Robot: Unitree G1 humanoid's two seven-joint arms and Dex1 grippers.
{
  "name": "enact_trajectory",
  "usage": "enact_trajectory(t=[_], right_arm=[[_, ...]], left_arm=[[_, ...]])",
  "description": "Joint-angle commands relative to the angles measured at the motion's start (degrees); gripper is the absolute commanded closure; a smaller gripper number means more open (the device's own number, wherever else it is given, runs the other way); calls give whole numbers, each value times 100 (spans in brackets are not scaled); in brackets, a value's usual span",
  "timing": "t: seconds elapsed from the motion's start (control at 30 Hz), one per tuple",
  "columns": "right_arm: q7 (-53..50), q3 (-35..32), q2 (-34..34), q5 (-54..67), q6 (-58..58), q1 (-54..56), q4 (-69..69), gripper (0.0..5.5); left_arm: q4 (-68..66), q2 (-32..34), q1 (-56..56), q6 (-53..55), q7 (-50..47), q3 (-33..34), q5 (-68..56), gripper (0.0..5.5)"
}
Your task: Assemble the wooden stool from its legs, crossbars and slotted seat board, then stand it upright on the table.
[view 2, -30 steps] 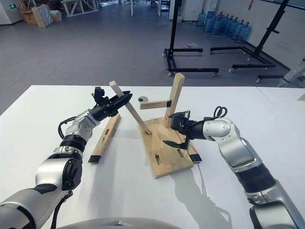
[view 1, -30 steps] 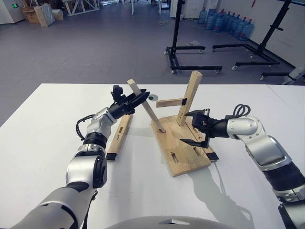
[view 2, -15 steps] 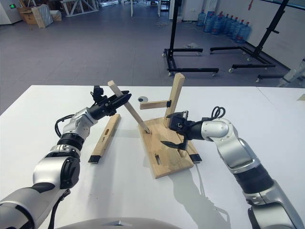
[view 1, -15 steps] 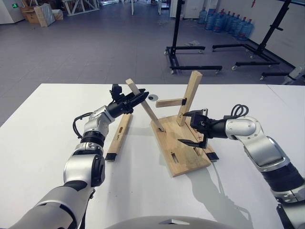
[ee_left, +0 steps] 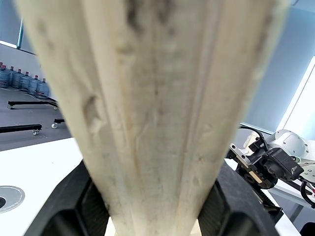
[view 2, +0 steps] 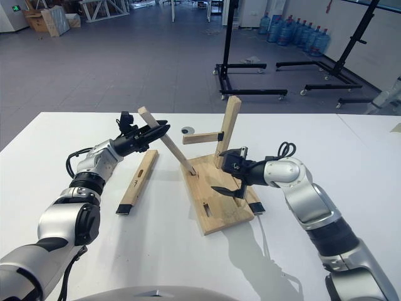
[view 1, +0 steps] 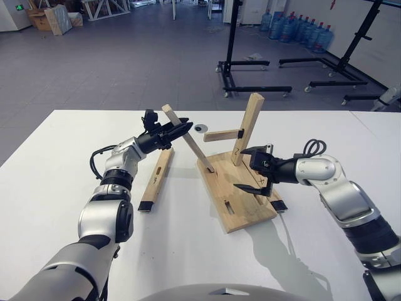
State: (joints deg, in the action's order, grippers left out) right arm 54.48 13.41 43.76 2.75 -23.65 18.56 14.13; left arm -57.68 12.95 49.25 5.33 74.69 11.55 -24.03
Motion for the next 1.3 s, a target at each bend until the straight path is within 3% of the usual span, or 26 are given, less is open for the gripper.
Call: enact_trajectory(t=[0.03, 0.7, 1.0, 1.3], right_arm=[[-28, 25, -37, -23, -18, -37, 47, 10], [-41, 46, -92, -44, -57, -92, 106, 10], [-46, 90, -146, -110, -73, -79, 114, 10], [-96, 111, -185, -116, -129, -103, 171, 10]], left_arm=[[-41, 75, 66, -47, 116, -217, 268, 348], [-142, 314, 232, -131, 290, -1017, 917, 348], [169, 475, 455, 362, 499, -999, 781, 348], [379, 556, 417, 305, 395, -1636, 1349, 348]])
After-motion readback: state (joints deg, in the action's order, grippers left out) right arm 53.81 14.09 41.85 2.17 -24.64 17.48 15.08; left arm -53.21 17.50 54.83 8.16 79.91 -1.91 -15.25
